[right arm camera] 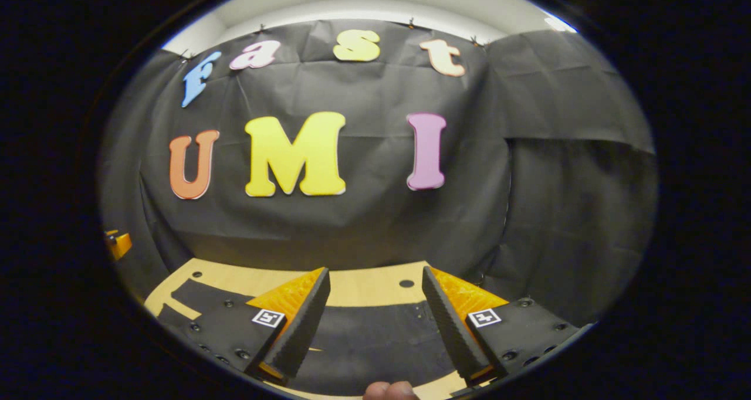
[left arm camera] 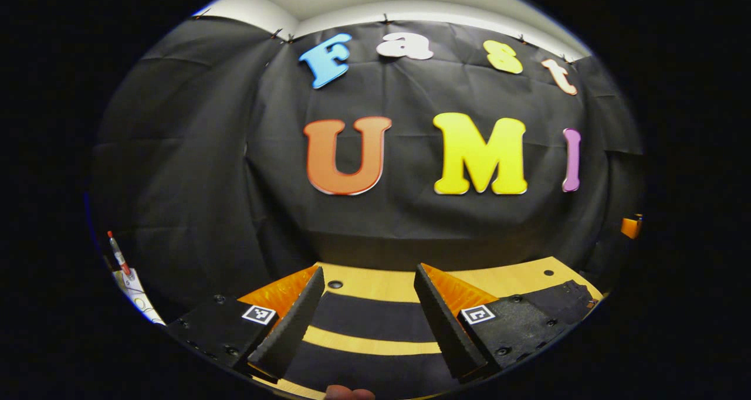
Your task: Grasp the waist and the cuffs of the jeans and fold them to make the two legs overlap; first hold the waist and fold one-third of the jeans toward the cuffs, then hold the cuffs and fold the remaining one-third in the same direction to finish folding.
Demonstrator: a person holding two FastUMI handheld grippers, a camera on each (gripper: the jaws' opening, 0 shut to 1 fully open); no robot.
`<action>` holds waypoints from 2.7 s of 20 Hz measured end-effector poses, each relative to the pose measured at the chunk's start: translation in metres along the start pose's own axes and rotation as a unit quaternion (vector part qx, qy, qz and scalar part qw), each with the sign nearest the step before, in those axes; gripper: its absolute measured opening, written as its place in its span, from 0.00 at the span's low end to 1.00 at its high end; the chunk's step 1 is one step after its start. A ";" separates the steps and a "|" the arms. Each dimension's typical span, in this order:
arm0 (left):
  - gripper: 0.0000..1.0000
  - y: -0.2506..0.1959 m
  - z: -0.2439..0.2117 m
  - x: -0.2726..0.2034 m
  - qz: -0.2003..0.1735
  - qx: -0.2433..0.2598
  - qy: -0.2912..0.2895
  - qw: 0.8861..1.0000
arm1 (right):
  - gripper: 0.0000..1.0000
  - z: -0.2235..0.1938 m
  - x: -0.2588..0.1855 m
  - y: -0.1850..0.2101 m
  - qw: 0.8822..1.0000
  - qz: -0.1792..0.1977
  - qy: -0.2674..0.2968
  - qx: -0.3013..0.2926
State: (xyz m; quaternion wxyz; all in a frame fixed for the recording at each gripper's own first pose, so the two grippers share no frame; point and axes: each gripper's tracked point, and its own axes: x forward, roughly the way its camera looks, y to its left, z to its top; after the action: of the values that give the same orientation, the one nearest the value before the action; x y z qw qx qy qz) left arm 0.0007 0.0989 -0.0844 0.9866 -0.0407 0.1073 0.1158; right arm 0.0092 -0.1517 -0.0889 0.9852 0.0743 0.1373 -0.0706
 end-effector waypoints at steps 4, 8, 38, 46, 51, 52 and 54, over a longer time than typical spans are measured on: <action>0.99 0.055 -0.081 -0.002 0.051 -0.047 0.098 0.993 | 0.98 -0.066 0.010 -0.065 0.993 -0.038 0.097 0.060; 0.99 0.093 -0.165 -0.028 0.104 -0.143 0.212 0.961 | 1.00 -0.130 0.008 -0.110 0.965 -0.060 0.183 0.176; 0.95 0.102 -0.259 0.017 0.144 -0.532 0.317 0.772 | 0.96 -0.262 0.069 -0.132 0.783 -0.129 0.349 0.498; 0.88 0.088 -0.258 0.039 0.130 -0.544 0.325 0.763 | 0.91 -0.258 0.080 -0.130 0.786 -0.130 0.349 0.493; 0.55 0.075 -0.261 0.047 0.121 -0.540 0.333 0.763 | 0.55 -0.271 0.073 -0.142 0.778 -0.160 0.383 0.472; 0.52 0.075 -0.265 0.051 0.125 -0.536 0.338 0.764 | 0.41 -0.273 0.073 -0.144 0.774 -0.168 0.386 0.473; 0.34 0.075 -0.271 0.050 0.141 -0.528 0.348 0.761 | 0.27 -0.273 0.072 -0.144 0.770 -0.166 0.385 0.481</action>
State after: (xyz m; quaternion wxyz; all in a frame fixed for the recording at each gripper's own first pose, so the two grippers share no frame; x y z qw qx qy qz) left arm -0.0242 0.1546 -0.3640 0.6759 -0.5775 0.3699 0.2698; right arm -0.0159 -0.2562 -0.3869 0.6584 0.5355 0.4633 -0.2551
